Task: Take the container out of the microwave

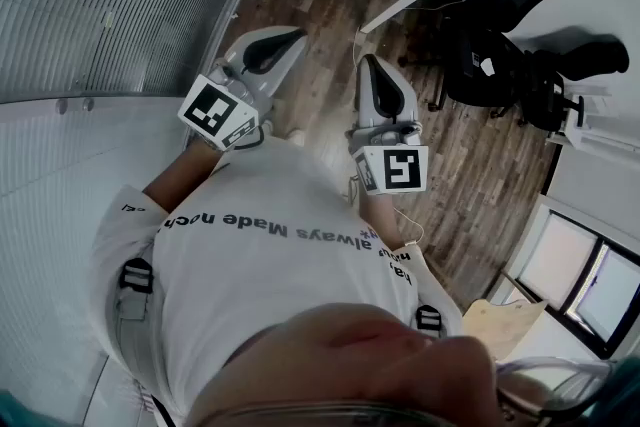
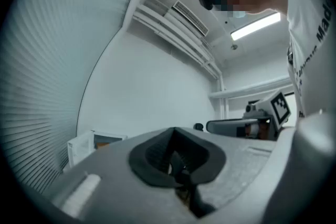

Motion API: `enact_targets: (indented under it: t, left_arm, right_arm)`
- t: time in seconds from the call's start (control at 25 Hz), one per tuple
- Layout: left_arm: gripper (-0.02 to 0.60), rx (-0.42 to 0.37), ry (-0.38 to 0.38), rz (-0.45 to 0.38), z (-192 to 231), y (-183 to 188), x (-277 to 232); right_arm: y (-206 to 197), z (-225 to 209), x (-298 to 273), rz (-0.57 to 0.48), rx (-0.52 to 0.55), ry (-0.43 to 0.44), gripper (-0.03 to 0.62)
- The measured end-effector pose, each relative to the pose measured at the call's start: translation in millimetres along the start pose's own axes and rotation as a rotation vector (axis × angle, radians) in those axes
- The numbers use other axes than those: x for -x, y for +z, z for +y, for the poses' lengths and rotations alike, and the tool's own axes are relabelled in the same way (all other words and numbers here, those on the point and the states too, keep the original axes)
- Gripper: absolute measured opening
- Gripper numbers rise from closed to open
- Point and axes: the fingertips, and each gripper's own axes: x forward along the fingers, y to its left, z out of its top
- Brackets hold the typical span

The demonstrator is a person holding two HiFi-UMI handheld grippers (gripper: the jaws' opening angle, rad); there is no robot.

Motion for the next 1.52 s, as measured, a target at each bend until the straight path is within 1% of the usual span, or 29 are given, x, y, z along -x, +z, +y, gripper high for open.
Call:
enact_targets:
  t: [0.4, 0.72, 1.04, 1.16, 1.28, 1.4, 1.52]
  left_arm:
    - [0.005, 0.002, 0.003, -0.011, 2.8, 4.9, 8.4]
    - [0.004, 0.023, -0.005, -0.015, 17.8, 5.8, 38.1]
    - [0.004, 0.029, -0.015, 0.011, 34.5, -4.8, 60.7]
    - [0.005, 0.034, -0.013, 0.012, 41.4, -9.7, 55.5]
    - [0.003, 0.038, -0.015, 0.015, 50.4, -10.4, 38.2]
    - [0.005, 0.035, -0.017, 0.017, 56.8, -11.5, 17.5]
    - [0.004, 0.022, -0.012, 0.016, 65.0, -10.4, -10.7]
  right_arm:
    - [11.2, 11.4, -0.5, -0.011, 0.036, -0.011, 0.002]
    - [9.1, 39.5, -15.4, -0.008, 0.035, -0.022, 0.002]
    - [3.4, 61.5, -28.8, -0.002, 0.036, -0.038, 0.002]
    - [-4.2, 56.9, -35.2, 0.009, 0.03, -0.041, 0.002]
    - [-6.9, 43.4, -46.6, 0.012, 0.026, -0.04, 0.002]
    - [-8.1, 25.0, -56.8, 0.005, 0.027, -0.037, 0.002]
    - [-7.5, -3.1, -68.0, -0.004, 0.022, -0.038, 0.002]
